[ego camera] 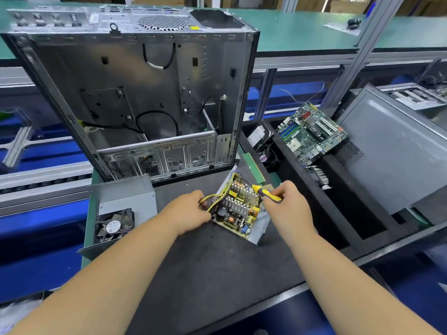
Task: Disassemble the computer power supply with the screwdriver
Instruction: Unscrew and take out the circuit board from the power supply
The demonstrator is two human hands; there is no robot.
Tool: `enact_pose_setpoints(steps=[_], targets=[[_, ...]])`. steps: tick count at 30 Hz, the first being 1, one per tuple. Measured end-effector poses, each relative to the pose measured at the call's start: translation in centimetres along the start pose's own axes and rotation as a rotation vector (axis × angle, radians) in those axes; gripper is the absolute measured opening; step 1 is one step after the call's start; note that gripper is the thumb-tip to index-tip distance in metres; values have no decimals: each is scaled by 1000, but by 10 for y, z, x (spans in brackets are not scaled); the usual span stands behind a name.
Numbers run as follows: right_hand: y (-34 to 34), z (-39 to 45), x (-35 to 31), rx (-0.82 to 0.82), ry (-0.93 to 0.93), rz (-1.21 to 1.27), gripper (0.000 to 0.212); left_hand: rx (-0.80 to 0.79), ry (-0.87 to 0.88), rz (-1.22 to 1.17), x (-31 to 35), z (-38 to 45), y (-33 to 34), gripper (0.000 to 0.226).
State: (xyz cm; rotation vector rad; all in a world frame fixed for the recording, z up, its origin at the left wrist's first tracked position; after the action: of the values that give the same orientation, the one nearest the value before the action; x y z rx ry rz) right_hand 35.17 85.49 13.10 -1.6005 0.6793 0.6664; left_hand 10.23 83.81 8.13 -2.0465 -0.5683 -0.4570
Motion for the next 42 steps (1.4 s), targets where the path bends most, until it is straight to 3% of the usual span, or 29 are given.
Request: enact_pose_setpoints(steps=[5,10,19,23,27,29,31,33,36,39,42], targets=[[16,8,-10,-41,-98,-279,17,-120,30,25,18,-8,-14,14],[29,15,-5,-88,-166,-336,19,-142,130,111,31,-13,-34,18],[28,12,-2,-121,-251,-353,21,-362,198,-330,52,-9,-19,13],[29,13,2,-176,-272,-351,26,-247,196,-110,58,2,-27,10],[30,15,5,-258,-275,-333,36,30,74,399,55,14,-56,15],[30,16,4,-255,-270,-358,35,167,-5,614,51,21,-64,33],[30,16,4,-246,-264,-378,34,262,-44,666,47,29,-66,44],[30,14,5,-247,-272,-385,33,260,-47,660,43,38,-59,55],[27,11,5,-257,-296,-396,31,100,41,486,42,51,-40,88],[17,8,9,-295,-297,-406,31,-105,241,287,55,55,-24,120],[5,5,13,-324,-309,-437,29,-194,348,278,66,57,-15,130]])
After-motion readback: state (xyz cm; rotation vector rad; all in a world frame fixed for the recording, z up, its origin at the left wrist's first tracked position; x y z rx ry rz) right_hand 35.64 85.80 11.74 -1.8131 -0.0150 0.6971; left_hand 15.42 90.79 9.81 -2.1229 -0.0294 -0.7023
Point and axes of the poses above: each hand's wrist, its own z-axis towards the middle knuckle, its own y-axis out of the palm, x = y × z, the point moved 8 cm from there along z, towards the middle knuckle, and after that the axes turned 11 degrees about -x, right-handed, at the moved point
